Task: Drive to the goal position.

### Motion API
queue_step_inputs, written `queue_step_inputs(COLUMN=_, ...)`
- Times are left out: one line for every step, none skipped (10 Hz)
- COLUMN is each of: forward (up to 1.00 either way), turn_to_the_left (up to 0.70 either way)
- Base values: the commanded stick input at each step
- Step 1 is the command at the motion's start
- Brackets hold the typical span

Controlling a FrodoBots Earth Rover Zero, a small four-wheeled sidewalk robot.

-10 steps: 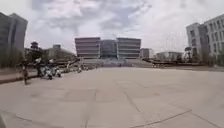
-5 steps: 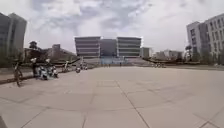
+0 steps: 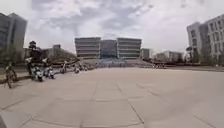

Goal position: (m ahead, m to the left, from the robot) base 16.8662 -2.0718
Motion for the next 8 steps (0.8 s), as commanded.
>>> queue_step_inputs(forward=0.70, turn_to_the_left=0.00)
queue_step_inputs(forward=0.70, turn_to_the_left=0.00)
queue_step_inputs(forward=0.70, turn_to_the_left=0.00)
queue_step_inputs(forward=0.70, turn_to_the_left=0.00)
queue_step_inputs(forward=0.70, turn_to_the_left=0.00)
queue_step_inputs(forward=0.70, turn_to_the_left=0.00)
queue_step_inputs(forward=0.70, turn_to_the_left=0.00)
queue_step_inputs(forward=0.70, turn_to_the_left=0.00)
